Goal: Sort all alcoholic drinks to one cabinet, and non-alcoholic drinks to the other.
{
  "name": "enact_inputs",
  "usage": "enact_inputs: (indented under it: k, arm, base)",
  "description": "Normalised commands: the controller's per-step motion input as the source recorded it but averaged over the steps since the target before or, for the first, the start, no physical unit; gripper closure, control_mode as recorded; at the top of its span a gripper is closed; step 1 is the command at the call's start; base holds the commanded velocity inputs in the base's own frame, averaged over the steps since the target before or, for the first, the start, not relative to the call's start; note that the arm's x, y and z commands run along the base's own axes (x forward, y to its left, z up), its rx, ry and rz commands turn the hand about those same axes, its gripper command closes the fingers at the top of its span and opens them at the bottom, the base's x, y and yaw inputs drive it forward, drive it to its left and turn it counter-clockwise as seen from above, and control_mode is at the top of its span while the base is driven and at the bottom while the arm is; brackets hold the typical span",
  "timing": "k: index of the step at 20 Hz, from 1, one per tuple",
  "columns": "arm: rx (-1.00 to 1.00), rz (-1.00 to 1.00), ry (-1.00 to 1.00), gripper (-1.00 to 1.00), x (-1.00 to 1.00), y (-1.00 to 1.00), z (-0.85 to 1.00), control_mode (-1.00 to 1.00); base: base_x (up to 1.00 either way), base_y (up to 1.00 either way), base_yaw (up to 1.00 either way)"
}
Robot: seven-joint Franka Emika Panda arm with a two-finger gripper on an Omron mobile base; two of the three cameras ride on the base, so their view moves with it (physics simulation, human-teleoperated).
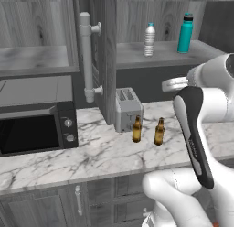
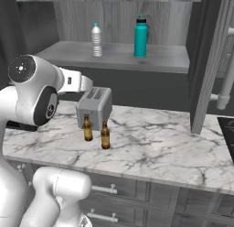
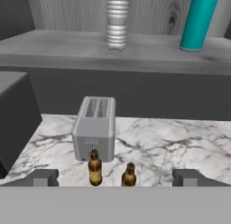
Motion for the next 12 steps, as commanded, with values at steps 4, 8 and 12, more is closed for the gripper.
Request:
enact_inputs:
  k: [4,8,12]
  arm:
    - [0.00,0.00,0.00,-1.00,-0.25,-0.04,-0.18,-1.00]
    - [0.00,0.00,0.00,-1.00,-0.26,-0.04,-0.17,-1.00]
    - [0.00,0.00,0.00,-1.00,-0.30,-0.03,-0.15,-1.00]
  base:
    - [0.00,0.00,0.00]
    - [0.00,0.00,0.00]
    - [0.00,0.00,0.00]
